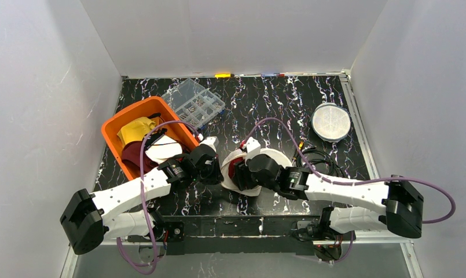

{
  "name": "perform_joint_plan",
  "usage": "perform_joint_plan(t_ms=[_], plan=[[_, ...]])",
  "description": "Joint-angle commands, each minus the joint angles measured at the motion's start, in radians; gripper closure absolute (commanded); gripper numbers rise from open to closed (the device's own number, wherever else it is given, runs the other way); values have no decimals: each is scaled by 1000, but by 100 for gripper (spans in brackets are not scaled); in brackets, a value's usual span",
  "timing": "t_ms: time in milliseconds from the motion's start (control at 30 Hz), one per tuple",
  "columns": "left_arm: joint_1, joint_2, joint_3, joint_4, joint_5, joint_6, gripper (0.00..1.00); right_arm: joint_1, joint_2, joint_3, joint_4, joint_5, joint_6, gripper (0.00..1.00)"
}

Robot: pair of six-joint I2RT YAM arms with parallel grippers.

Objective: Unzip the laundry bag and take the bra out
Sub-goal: Pick up the bra from the laundry bag.

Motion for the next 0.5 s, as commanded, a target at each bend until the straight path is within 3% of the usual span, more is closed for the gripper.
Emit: perform_joint_plan(t_ms=[0, 133, 300, 467], plan=[[5, -16, 24, -24, 11, -4, 100, 0, 48, 12, 58, 20, 9, 45], [5, -26, 19, -24, 9, -7, 100, 0, 62, 11, 54, 22, 14, 60], [5, -38, 12, -26, 6, -11, 100, 0, 10, 1, 59, 10, 11, 95], [4, -35, 13, -35, -11, -15, 100, -3, -100, 23, 40, -42, -24, 99]])
